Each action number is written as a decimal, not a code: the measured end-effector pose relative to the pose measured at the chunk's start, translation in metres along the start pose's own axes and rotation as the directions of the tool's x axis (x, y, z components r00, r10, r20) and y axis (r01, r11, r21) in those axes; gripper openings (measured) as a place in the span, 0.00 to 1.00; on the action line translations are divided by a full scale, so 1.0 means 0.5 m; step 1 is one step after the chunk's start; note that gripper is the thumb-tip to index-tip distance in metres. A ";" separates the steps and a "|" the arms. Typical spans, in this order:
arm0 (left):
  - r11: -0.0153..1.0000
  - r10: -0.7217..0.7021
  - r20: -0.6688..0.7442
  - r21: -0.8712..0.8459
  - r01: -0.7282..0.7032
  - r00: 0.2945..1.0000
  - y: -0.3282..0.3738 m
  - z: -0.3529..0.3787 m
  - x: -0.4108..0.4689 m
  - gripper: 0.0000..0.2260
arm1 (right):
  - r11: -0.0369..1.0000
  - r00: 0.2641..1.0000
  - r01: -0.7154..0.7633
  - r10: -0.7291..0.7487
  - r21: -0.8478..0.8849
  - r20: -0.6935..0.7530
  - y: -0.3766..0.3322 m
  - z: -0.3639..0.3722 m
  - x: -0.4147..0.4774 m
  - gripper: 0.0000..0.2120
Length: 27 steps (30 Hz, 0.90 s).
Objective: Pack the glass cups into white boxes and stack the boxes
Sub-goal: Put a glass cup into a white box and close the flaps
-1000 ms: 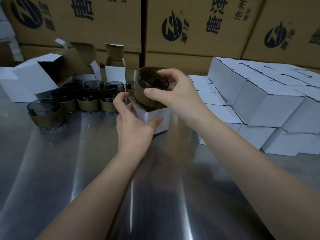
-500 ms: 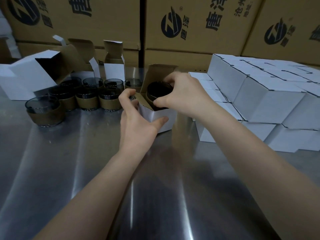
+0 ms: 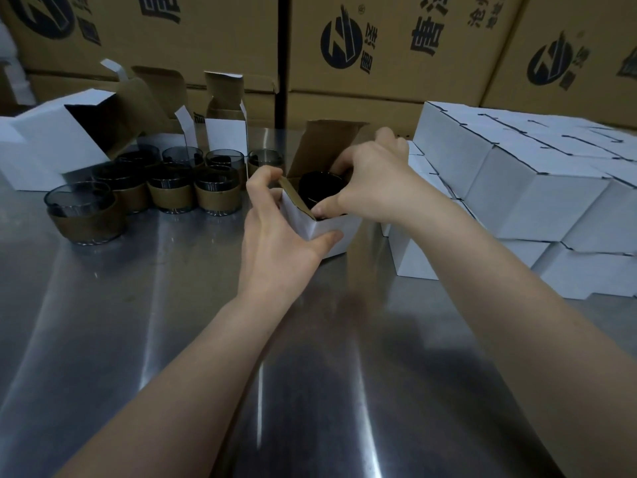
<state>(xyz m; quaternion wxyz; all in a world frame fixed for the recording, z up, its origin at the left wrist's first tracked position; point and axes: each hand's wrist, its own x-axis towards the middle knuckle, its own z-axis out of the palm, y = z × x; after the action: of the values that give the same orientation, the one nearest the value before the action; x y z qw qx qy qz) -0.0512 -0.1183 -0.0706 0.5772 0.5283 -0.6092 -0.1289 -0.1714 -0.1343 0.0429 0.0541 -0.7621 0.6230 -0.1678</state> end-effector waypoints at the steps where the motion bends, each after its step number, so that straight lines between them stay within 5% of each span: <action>1: 1.000 0.007 0.003 0.002 -0.007 1.000 0.000 0.000 -0.001 0.43 | 1.000 1.000 -0.009 0.009 -0.002 0.017 0.002 -0.001 0.002 0.30; 27: 0.998 0.056 0.065 0.016 -0.057 0.996 0.009 -0.002 -0.006 0.42 | 0.998 0.970 -0.043 0.032 0.039 0.242 0.009 -0.011 0.008 0.35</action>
<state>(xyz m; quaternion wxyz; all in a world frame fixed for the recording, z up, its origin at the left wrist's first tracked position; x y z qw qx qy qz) -0.0534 -0.1136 -0.0689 0.5560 0.5117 -0.6432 -0.1238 -0.1768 -0.1387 0.0473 0.1490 -0.7635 0.6224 -0.0866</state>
